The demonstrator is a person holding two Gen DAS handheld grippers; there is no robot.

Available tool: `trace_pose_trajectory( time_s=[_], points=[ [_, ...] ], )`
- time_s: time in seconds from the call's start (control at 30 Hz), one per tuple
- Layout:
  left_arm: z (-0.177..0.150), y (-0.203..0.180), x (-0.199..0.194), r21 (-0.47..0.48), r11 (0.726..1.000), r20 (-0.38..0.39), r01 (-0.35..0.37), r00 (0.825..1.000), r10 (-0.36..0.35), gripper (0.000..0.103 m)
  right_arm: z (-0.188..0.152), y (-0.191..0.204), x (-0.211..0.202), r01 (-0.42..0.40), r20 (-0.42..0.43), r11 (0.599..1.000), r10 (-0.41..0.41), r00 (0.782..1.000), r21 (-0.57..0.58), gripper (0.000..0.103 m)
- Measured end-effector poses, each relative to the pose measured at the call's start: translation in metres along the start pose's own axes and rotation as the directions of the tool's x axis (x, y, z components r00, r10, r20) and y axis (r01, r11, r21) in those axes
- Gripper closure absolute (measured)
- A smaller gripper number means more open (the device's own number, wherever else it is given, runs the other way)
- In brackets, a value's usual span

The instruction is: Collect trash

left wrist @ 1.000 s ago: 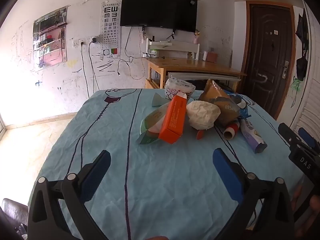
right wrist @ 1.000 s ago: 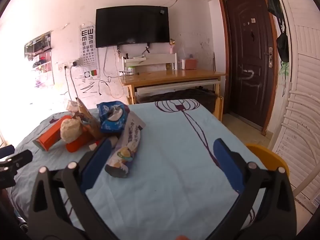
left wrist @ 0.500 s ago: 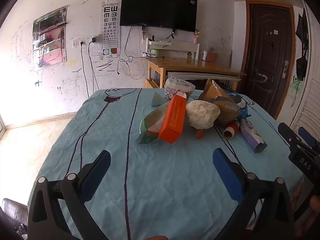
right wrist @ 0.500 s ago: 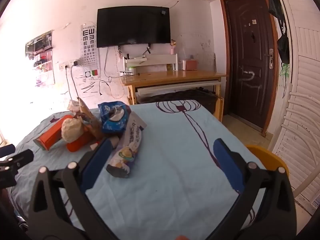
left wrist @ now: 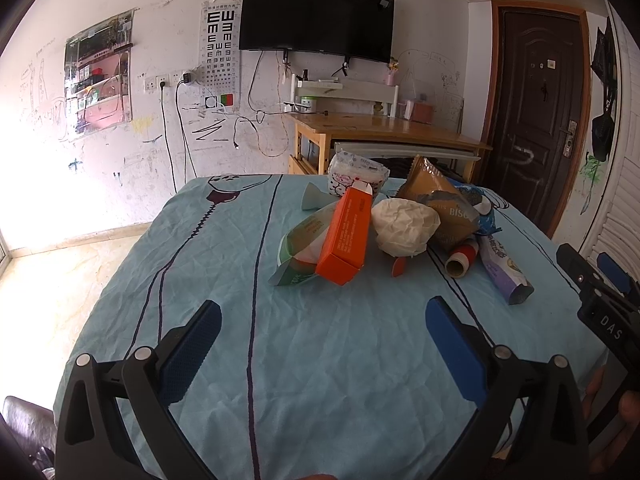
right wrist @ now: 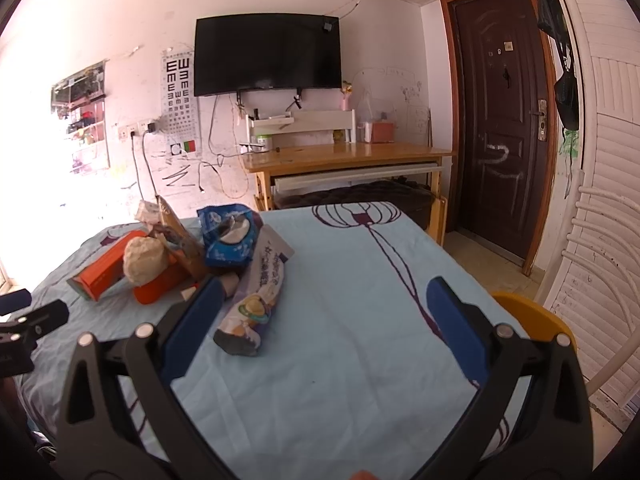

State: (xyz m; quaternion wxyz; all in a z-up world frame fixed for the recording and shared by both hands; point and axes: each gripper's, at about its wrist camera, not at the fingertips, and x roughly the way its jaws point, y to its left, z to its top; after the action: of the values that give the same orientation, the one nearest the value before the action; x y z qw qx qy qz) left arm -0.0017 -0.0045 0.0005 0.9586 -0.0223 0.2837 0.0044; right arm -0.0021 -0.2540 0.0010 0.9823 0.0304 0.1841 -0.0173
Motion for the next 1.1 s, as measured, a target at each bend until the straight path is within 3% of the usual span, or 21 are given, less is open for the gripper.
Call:
trace_pose_trajectory(
  time_s=[1.1],
  points=[
    [-0.0063,0.0007,0.0066,-0.005,1.000,-0.010,0.002,1.000,-0.003,0.006,-0.0003,0.0024,0.0004,-0.006,0.000,1.000,0.006,1.000,-0.001,0.005]
  ],
)
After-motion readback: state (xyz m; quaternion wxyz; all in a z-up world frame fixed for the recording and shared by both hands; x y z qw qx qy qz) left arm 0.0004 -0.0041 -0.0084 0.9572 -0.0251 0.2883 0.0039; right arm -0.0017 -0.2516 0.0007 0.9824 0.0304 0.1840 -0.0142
